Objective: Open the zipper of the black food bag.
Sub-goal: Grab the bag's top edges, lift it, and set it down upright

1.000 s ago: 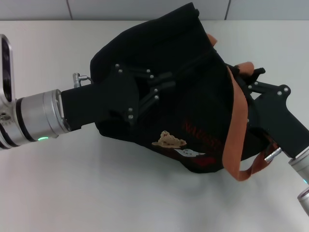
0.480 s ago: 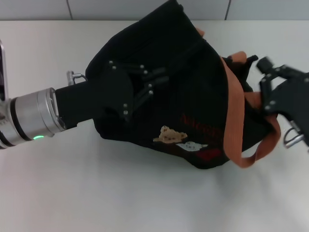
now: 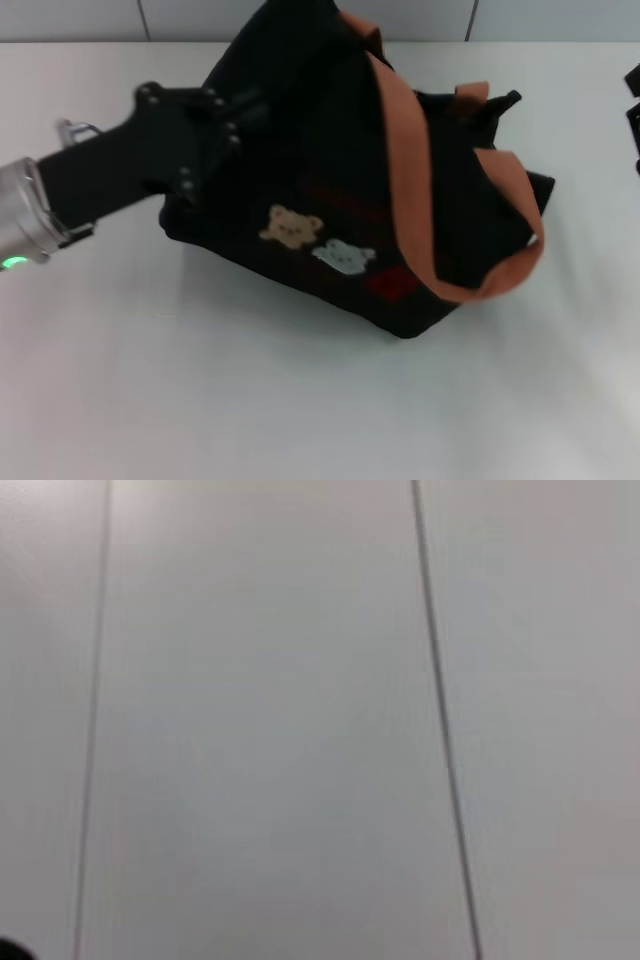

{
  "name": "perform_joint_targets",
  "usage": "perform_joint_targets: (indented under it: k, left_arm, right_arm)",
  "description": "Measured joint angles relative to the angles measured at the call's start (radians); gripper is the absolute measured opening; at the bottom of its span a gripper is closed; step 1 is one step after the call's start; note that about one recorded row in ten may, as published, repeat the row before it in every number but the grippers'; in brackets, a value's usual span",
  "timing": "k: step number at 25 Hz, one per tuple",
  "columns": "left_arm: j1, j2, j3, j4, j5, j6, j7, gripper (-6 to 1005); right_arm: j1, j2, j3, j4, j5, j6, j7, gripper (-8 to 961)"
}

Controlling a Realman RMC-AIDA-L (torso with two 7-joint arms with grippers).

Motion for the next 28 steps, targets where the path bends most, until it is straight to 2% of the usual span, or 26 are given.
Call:
perform_joint_targets:
  k: [2,9,12,13,15,18,19,21,23,24,26,28]
  left_arm:
    - [0.008,0.016,-0.028,0.010,0.002,0.000,-0.011,84]
    - [0.024,0.090,-0.127,0.064,0.006,-0.002,-0.079,85]
    - [0.033,0.103,-0.136,0.105,0.006,-0.002,-0.110,85]
    - [0.046,0.112,-0.137,0.173,0.008,0.000,-0.154,85]
    - [0.055,0.113,-0.131,0.218,0.013,0.009,-0.175,85]
    - [0.060,0.100,-0.121,0.269,0.054,0.051,-0.190,85]
    - [0.056,0.086,-0.121,0.277,0.082,0.066,-0.184,84]
    - [0.046,0.045,-0.121,0.291,0.146,0.084,-0.164,82]
    - [0.032,-0.009,-0.121,0.312,0.228,0.086,-0.138,80]
    - [0.023,-0.024,-0.118,0.313,0.260,0.080,-0.128,79]
    - [0.004,-0.041,-0.099,0.295,0.296,0.068,-0.109,79]
    - [-0.024,-0.044,-0.066,0.246,0.294,0.061,-0.096,79]
  right_arm:
    - [-0.001,0.000,0.006,-0.001,0.000,0.002,0.006,320]
    - [-0.002,0.000,0.016,-0.011,0.000,0.016,0.016,345]
    - [-0.002,0.000,0.017,-0.012,0.000,0.024,0.017,355]
    - [-0.002,0.000,0.019,-0.012,0.000,0.027,0.017,359]
    - [-0.003,0.000,0.022,-0.012,0.000,0.031,0.017,366]
    - [-0.004,0.001,0.023,-0.012,0.000,0.036,0.017,376]
    - [-0.004,0.001,0.023,-0.011,0.000,0.038,0.018,380]
    - [-0.005,0.002,0.023,-0.009,0.000,0.043,0.020,387]
    - [-0.007,0.002,0.023,-0.007,0.000,0.044,0.028,394]
    - [-0.008,0.002,0.023,-0.008,0.000,0.046,0.036,398]
    - [-0.009,0.002,0.023,-0.008,0.000,0.054,0.056,405]
    - [-0.009,0.001,0.023,-0.011,0.000,0.070,0.084,412]
